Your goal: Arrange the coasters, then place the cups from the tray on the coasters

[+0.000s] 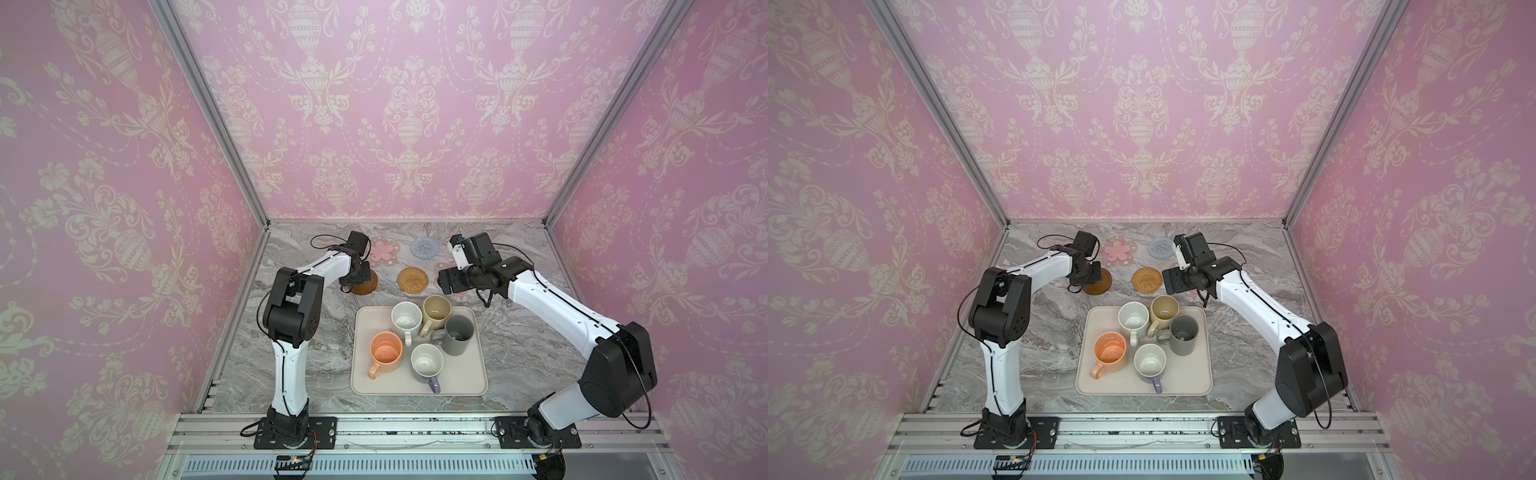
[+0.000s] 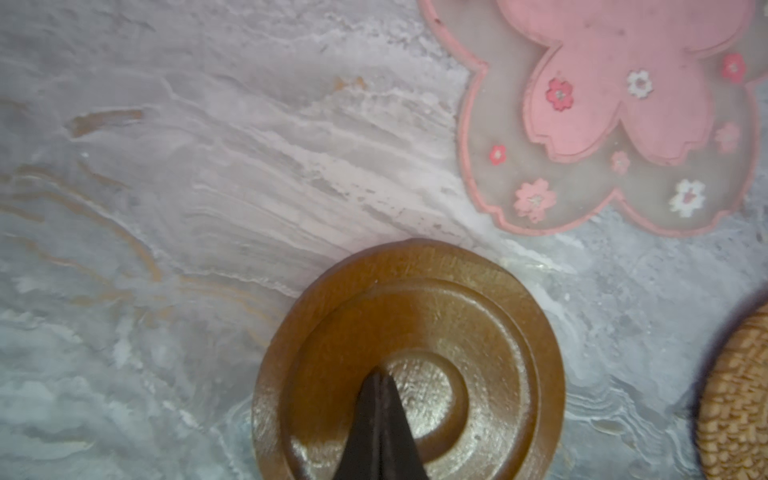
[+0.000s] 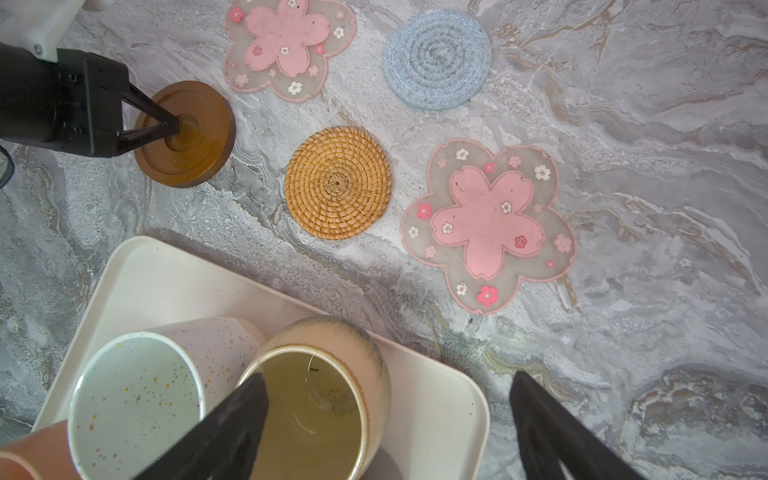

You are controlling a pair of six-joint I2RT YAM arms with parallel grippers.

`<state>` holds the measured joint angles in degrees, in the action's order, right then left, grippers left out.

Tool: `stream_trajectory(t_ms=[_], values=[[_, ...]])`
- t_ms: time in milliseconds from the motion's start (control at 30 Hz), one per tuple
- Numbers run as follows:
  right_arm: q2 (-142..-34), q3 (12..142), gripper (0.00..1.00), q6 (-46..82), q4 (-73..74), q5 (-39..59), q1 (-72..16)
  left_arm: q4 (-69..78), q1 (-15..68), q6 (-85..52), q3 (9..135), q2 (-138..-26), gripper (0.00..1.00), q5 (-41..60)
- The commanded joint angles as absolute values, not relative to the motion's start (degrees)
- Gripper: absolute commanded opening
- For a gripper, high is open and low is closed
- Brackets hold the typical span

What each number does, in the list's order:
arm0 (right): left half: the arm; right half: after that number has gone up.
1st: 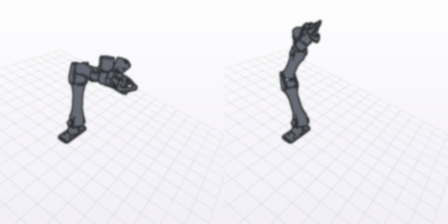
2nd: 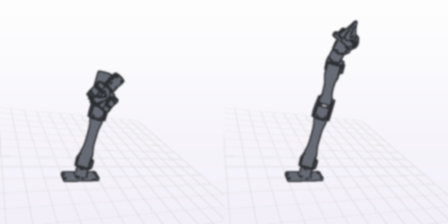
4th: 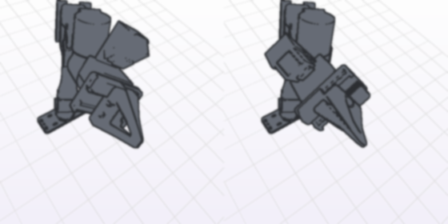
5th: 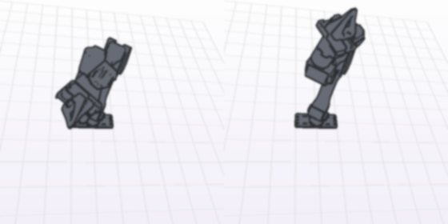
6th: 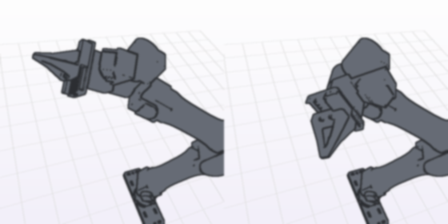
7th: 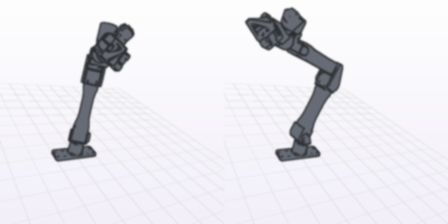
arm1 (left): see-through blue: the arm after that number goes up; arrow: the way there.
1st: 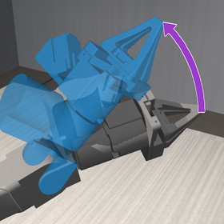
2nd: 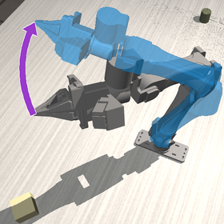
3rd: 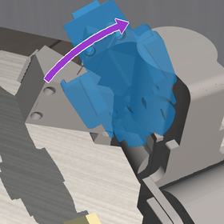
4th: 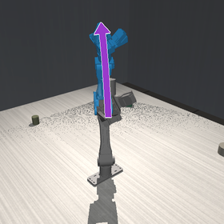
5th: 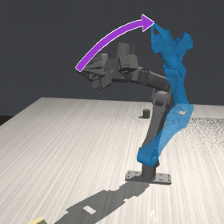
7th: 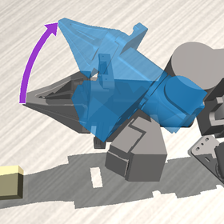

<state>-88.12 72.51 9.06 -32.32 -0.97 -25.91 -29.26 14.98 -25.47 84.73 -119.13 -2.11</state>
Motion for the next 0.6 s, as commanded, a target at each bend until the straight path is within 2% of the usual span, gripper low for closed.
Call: stream_trajectory(t_ms=[0, 333, 567], values=[[-86.29, 71.93, 0.92, 9.51, -33.48, -1.92, -26.48, -32.16, 12.62, -25.89, 81.95, -117.07, 0.00, -5.31], [-86.42, 72.68, 0.92, 9.58, -34.37, -1.97, -26.67, -33.09, 5.08, -24.10, 78.84, -112.80, 0.00, -4.87], [-87.38, 73.80, 0.92, 9.85, -34.98, -1.83, -26.98, -34.15, 3.04, -22.85, 79.28, -112.30, 0.00, -5.78]])
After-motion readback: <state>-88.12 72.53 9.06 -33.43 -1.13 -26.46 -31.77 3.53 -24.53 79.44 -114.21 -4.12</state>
